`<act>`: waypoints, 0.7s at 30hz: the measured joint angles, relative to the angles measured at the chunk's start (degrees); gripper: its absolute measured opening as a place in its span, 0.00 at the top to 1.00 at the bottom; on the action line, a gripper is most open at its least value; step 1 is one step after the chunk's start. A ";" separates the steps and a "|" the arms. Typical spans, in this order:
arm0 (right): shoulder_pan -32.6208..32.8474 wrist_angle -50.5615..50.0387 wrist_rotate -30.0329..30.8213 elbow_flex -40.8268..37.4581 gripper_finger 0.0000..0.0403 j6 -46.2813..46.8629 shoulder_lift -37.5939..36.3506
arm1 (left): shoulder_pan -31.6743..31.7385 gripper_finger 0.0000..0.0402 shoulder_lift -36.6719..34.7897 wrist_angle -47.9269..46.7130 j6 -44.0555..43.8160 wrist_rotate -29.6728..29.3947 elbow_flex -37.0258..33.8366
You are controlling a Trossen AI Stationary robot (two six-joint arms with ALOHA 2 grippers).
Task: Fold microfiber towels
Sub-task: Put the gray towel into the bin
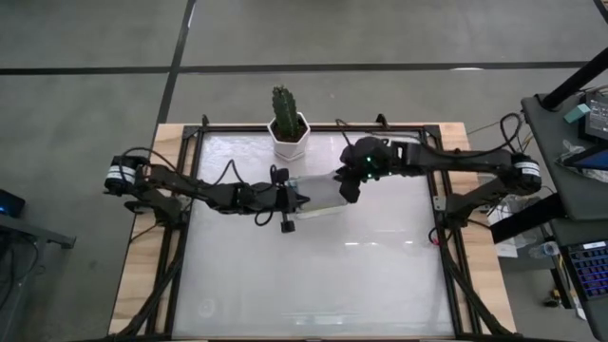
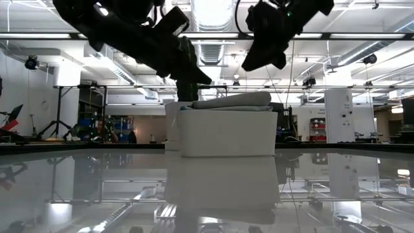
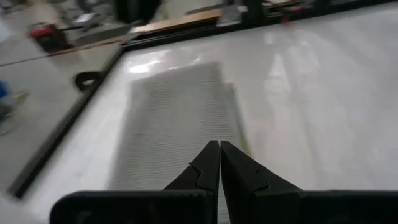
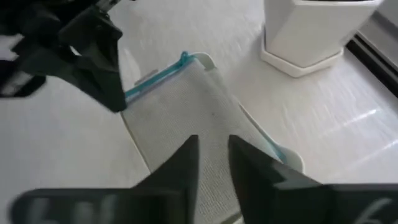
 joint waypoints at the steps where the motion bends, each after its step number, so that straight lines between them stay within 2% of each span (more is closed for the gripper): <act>1: 0.42 1.92 0.51 -1.38 0.82 -0.34 -0.04 | 0.00 1.00 0.02 -0.10 0.25 1.70 0.00; 4: 1.06 8.41 1.79 -5.65 0.93 -0.90 0.32 | -0.01 1.00 1.08 0.06 0.24 4.74 0.00; 6: 1.04 12.17 1.89 -8.50 0.96 -1.05 1.09 | 0.00 1.00 1.96 -0.33 -0.39 4.98 -0.02; 14: 1.04 22.88 1.99 -16.25 0.97 0.59 5.81 | 0.52 1.00 3.84 -2.39 -5.98 4.96 -0.39; 21: 1.04 23.52 2.41 -16.05 0.97 0.17 7.14 | 0.59 1.00 3.23 -2.55 -8.26 4.87 -0.63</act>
